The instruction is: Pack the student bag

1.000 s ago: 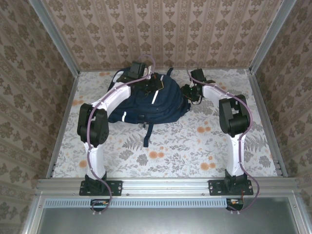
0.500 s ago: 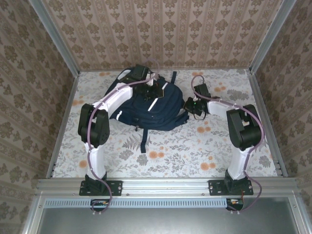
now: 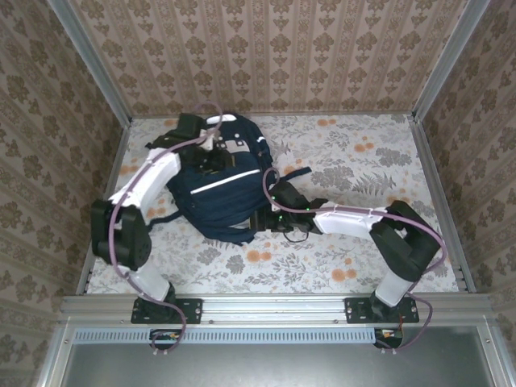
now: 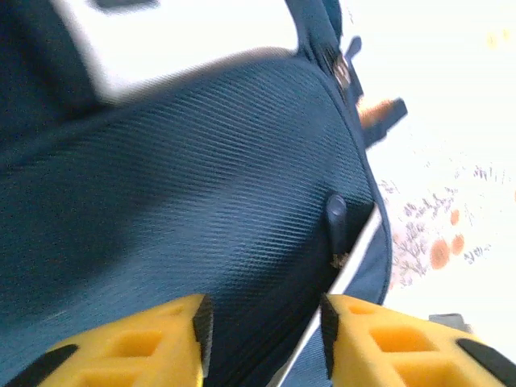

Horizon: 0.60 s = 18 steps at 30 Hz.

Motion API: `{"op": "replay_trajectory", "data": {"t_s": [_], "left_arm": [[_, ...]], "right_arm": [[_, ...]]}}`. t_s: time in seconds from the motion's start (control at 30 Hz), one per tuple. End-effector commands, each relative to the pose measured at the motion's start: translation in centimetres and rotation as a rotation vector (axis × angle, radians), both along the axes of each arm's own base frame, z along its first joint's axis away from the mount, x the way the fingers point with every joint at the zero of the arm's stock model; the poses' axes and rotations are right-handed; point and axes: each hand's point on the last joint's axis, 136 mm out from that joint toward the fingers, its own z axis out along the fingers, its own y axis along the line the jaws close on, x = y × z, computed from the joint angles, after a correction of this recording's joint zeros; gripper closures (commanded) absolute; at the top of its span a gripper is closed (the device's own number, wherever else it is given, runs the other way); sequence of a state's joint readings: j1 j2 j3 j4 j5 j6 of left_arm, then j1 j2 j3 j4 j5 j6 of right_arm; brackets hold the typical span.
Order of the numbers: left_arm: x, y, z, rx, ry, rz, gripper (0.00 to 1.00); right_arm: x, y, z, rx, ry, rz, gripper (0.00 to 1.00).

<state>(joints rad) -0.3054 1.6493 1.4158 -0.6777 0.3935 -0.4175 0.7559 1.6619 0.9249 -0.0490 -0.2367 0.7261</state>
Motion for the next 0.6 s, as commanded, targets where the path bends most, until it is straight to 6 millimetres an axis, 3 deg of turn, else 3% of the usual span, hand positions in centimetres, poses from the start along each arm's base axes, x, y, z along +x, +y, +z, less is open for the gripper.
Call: {"op": "replay_trajectory", "data": {"t_s": [0.0,0.17,0.3,0.43,0.57], "left_arm": [[-1.5,2.3,1.6,0.043,-0.049,0.031,0.54],[-3.5,3.4,1.7,0.023,-0.046,0.075,0.52],[-5.0,3.9,1.0,0.001,-0.022,0.105,0.51],[-5.7,7.2,0.0,-0.013,0.003,0.228,0.50],[-6.2,10.3,-1.9,-0.088,0.051,0.356,0.49]], "right_arm": [[1.2,-3.3,2.9,-0.093,-0.104,0.000,0.27],[3.5,-8.7,5.6,-0.059,-0.148,-0.148,0.25],[6.5,-11.0,6.2,-0.018,-0.144,-0.235,0.33],[8.7,-9.8,6.4,0.046,-0.124,-0.205,0.38],[10.7,-8.9,4.5,0.033,-0.075,-0.207,0.36]]}}
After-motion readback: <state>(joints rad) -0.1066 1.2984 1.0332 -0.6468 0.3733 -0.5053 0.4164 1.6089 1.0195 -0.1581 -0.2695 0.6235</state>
